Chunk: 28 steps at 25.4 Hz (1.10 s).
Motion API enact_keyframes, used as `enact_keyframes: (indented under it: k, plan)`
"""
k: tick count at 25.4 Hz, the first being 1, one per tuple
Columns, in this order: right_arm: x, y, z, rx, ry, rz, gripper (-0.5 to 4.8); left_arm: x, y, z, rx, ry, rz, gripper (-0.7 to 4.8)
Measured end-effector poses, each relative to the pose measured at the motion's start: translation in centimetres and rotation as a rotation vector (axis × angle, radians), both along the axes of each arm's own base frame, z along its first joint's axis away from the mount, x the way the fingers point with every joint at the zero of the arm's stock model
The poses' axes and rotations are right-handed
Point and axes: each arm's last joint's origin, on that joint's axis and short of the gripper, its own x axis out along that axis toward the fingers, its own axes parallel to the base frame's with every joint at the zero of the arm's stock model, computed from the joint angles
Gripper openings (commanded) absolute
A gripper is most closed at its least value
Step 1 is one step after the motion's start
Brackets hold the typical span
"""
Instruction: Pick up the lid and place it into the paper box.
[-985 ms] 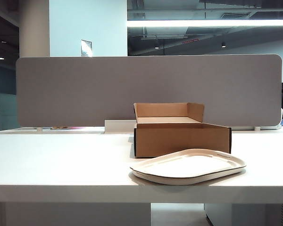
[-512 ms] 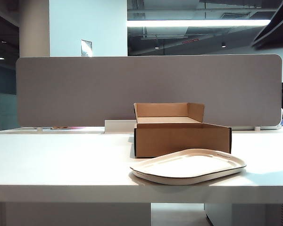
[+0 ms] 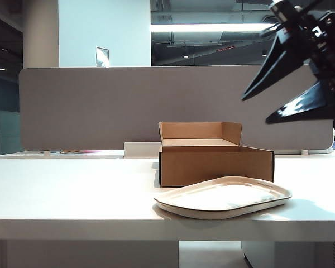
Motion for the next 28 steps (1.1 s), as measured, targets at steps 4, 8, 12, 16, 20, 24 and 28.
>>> enact_keyframes:
  k: [4, 8, 12, 16, 20, 24, 28]
  plan:
    - [-0.1, 0.8, -0.6, 0.06, 0.094, 0.04, 2.57, 0.0, 0.0, 0.0, 0.0, 0.0, 0.0, -0.03]
    - [-0.4, 1.1, -0.7, 0.146, 0.19, 0.09, 2.57, 0.0, 0.0, 0.0, 0.0, 0.0, 0.0, -0.03]
    - [-0.7, 1.1, -1.1, 0.152, 0.267, 0.119, 2.57, 0.0, 0.0, 0.0, 0.0, 0.0, 0.0, -0.03]
    - [-1.7, 0.7, -2.2, 0.097, 0.42, 0.098, 2.67, 0.0, 0.0, 0.0, 0.0, 0.0, 0.0, -0.03]
    - [-1.9, 0.6, -2.8, 0.062, 0.472, 0.072, 2.86, 0.0, 0.0, 0.0, 0.0, 0.0, 0.0, -0.03]
    - [-1.4, 0.9, -3.2, 0.063, 0.469, 0.074, 3.52, 0.0, 0.0, 0.0, 0.0, 0.0, 0.0, -0.03]
    - [-0.6, 1.3, -3.6, 0.062, 0.434, 0.074, 3.51, 0.0, 0.0, 0.0, 0.0, 0.0, 0.0, -0.03]
